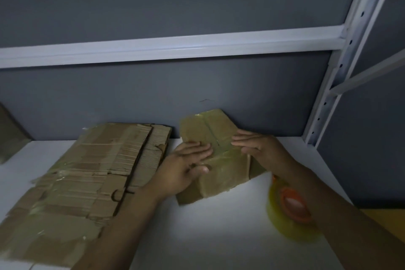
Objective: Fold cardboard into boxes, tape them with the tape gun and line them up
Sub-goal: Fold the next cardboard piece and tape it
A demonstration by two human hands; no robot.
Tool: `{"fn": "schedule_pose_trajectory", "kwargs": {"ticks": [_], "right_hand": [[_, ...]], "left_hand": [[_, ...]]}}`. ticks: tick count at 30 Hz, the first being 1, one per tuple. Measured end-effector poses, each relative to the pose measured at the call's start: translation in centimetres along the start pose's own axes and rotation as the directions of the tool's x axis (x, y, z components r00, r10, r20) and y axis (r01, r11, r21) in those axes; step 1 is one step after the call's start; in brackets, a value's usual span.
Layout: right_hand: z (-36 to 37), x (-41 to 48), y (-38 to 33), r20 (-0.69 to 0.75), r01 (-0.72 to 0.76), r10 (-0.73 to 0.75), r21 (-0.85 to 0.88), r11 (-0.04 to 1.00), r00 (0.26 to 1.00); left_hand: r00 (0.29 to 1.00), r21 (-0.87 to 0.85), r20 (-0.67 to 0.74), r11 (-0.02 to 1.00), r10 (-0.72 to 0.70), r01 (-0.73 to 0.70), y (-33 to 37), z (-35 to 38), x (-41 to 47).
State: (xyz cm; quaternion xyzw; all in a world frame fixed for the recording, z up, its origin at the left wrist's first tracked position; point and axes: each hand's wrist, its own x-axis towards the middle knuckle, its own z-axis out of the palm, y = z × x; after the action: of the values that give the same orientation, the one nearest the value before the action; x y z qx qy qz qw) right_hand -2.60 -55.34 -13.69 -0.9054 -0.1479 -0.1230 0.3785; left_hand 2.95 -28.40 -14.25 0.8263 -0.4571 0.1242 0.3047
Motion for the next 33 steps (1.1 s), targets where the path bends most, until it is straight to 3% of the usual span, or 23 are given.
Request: {"fn": "schedule_pose_trajectory", "kwargs": {"ticks": [4, 6, 7, 9, 10, 12, 13, 17, 19, 21, 23, 27, 33], "right_hand": [[-1.2, -0.6, 0.8, -0.114, -0.028, 0.018, -0.084, 0.996, 0.993], [-1.5, -1.1, 0.9, -0.147, -0.049, 0.029, -0.135, 0.99, 0.989], [-1.4, -1.3, 0.8, -0.149, -0.064, 0.043, -0.139, 0.988, 0.988], [-1.3, -1.6, -0.4, -0.149, -0.132, 0.112, -0.129, 0.983, 0.982], [-1.2, -1.6, -1.2, -0.15, -0.174, 0.151, -0.157, 0.972, 0.977], [-0.8, -1.7, -3.5, -0.117, -0.239, 0.211, -0.337, 0.911, 0.97], [-0.4, -1.6, -4.8, -0.085, -0.248, 0.234, -0.421, 0.872, 0.968], [2.3, -1.3, -9.1, 0.042, -0.198, 0.252, -0.498, 0.844, 0.967], [3.5, -1.3, -9.5, 0.141, -0.155, 0.287, -0.583, 0.797, 0.948], [3.7, -1.4, -9.3, 0.182, -0.14, 0.329, -0.647, 0.75, 0.927], [3.4, -1.9, -9.2, 0.19, -0.143, 0.36, -0.677, 0.722, 0.914], [2.5, -3.4, -8.5, 0.085, -0.299, 0.436, -0.61, 0.734, 0.896], [3.7, -4.5, -8.8, -0.076, -0.525, 0.529, -0.295, 0.798, 0.845]], "left_hand": [[0.996, -0.053, 0.072, 0.998, 0.046, -0.042, 3.4, 0.0, -0.4], [0.986, -0.228, 0.158, 0.97, -0.052, 0.088, 4.9, -0.7, 0.2], [0.982, -0.23, 0.167, 0.965, -0.092, 0.13, 5.2, -1.1, 0.6], [0.987, 0.047, 0.102, 0.991, -0.126, 0.122, 4.3, -1.7, 1.5], [0.977, 0.218, 0.131, 0.966, -0.166, 0.135, 3.6, -1.9, 1.8], [0.902, 0.39, 0.24, 0.887, -0.359, 0.249, 2.2, -1.6, 1.7], [0.88, 0.422, 0.253, 0.864, -0.403, 0.274, 1.9, -1.3, 1.4], [0.914, 0.562, 0.178, 0.8, -0.363, 0.208, 3.9, -0.8, 0.2], [0.928, 0.561, 0.167, 0.806, -0.333, 0.188, 4.5, -0.7, 0.0], [0.929, 0.519, 0.235, 0.845, -0.284, 0.127, 4.7, -0.8, 0.0], [0.896, 0.446, 0.308, 0.881, -0.319, 0.16, 4.2, -1.0, 0.0], [0.884, 0.417, 0.262, 0.871, -0.387, 0.258, 3.5, -1.3, 0.2], [0.82, 0.408, 0.22, 0.813, -0.529, 0.415, 5.0, -1.6, -0.1]]}}
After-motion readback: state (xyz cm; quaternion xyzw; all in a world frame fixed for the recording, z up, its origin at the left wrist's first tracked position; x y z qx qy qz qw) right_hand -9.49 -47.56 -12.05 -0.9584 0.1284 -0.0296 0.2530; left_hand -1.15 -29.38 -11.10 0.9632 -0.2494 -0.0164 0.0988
